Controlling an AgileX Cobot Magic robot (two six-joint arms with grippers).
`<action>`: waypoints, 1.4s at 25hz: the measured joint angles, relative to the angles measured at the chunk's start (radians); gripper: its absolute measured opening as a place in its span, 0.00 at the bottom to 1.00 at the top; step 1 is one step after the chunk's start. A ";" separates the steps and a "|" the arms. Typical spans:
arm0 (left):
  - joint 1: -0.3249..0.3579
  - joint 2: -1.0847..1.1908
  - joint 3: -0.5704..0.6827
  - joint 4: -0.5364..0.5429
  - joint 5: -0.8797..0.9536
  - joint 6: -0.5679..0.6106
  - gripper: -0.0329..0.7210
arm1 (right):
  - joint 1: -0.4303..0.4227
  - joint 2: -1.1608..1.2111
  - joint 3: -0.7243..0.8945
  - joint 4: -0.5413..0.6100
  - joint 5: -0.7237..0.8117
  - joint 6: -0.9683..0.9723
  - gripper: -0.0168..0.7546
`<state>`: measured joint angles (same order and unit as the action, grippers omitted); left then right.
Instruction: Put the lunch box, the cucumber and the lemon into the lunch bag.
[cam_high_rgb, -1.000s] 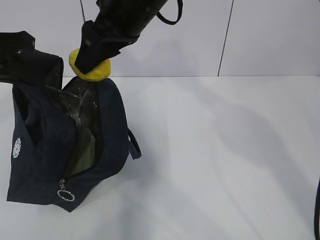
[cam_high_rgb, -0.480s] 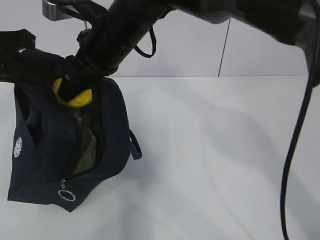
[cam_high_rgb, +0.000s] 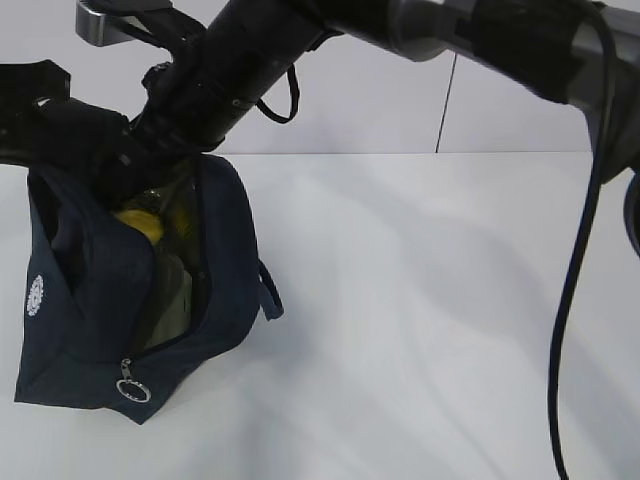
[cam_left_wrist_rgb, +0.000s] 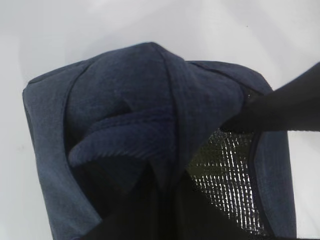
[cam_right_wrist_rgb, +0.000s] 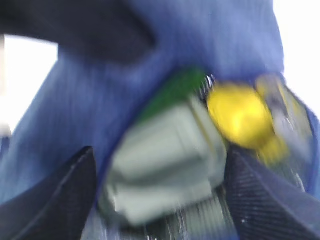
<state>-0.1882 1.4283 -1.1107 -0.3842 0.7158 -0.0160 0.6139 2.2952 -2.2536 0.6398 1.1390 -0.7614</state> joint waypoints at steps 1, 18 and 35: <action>0.000 0.000 0.000 0.000 0.000 0.000 0.04 | 0.000 0.000 0.000 -0.008 0.009 0.000 0.81; 0.000 0.000 0.000 0.000 0.010 0.016 0.04 | -0.155 -0.114 -0.011 -0.169 0.108 0.235 0.75; 0.000 0.000 0.000 -0.007 0.010 0.016 0.04 | -0.251 -0.058 0.143 0.192 0.102 0.170 0.66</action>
<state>-0.1882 1.4283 -1.1107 -0.3910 0.7258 0.0000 0.3629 2.2367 -2.1104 0.8314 1.2406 -0.5915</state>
